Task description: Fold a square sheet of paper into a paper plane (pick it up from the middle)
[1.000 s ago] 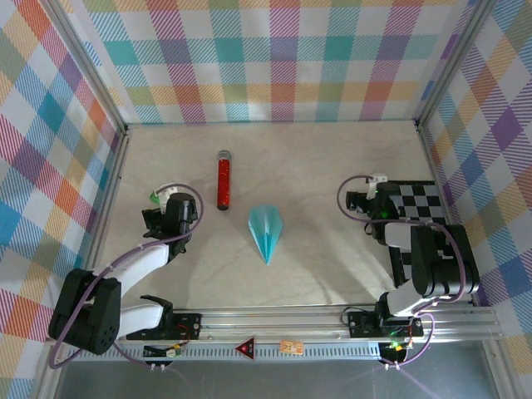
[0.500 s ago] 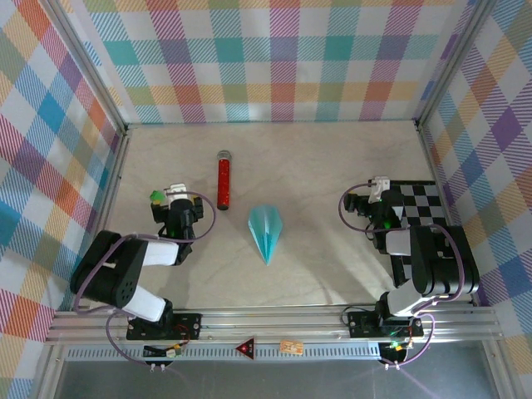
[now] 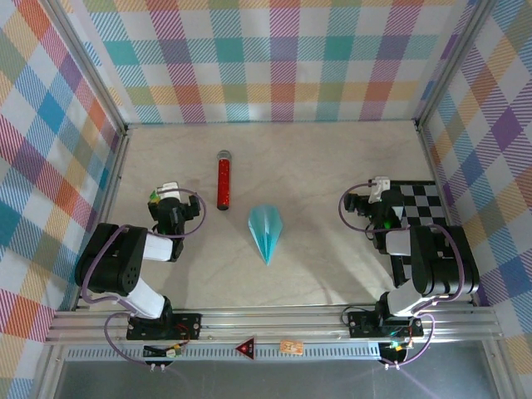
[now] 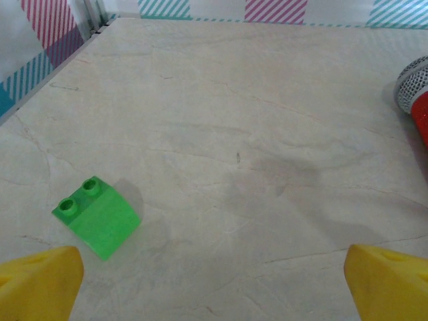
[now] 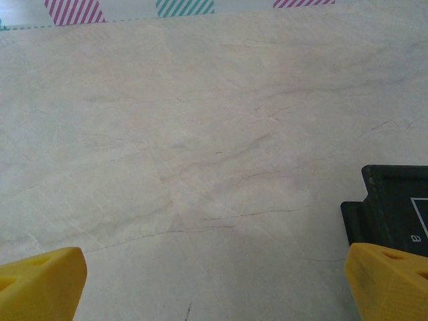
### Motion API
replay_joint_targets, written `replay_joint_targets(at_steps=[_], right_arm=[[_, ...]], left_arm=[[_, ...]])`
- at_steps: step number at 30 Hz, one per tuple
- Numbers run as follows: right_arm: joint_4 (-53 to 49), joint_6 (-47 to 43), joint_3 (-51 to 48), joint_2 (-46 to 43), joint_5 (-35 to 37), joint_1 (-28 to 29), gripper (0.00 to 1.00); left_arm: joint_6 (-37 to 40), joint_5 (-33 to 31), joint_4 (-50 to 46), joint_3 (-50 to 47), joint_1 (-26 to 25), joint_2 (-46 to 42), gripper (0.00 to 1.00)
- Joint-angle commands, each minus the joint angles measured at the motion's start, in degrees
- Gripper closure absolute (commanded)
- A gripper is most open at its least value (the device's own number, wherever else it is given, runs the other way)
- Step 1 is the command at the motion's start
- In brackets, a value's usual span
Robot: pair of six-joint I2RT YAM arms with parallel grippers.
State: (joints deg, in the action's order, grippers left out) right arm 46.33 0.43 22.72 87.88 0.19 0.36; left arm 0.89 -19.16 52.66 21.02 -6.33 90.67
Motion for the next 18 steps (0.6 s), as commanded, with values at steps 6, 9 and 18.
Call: replay_joint_targets(at_steps=[6,9,18], right_arm=[[1.84,0.45,0.7,0.28,0.08,0.19,0.01],[1.75,0.38,0.75,0.37,0.09,0.25,0.01],[1.84,0.45,0.75,0.26,0.03,0.2,0.01]], left_arm=[[-0.64,2.11,0.81,0.78,0.35,0.33,0.0],[-0.39,2.69,0.36,0.98,0.31,0.22,0.0],[5.08,17.76,2.73,-0.75,0.38,-0.23,0.0]])
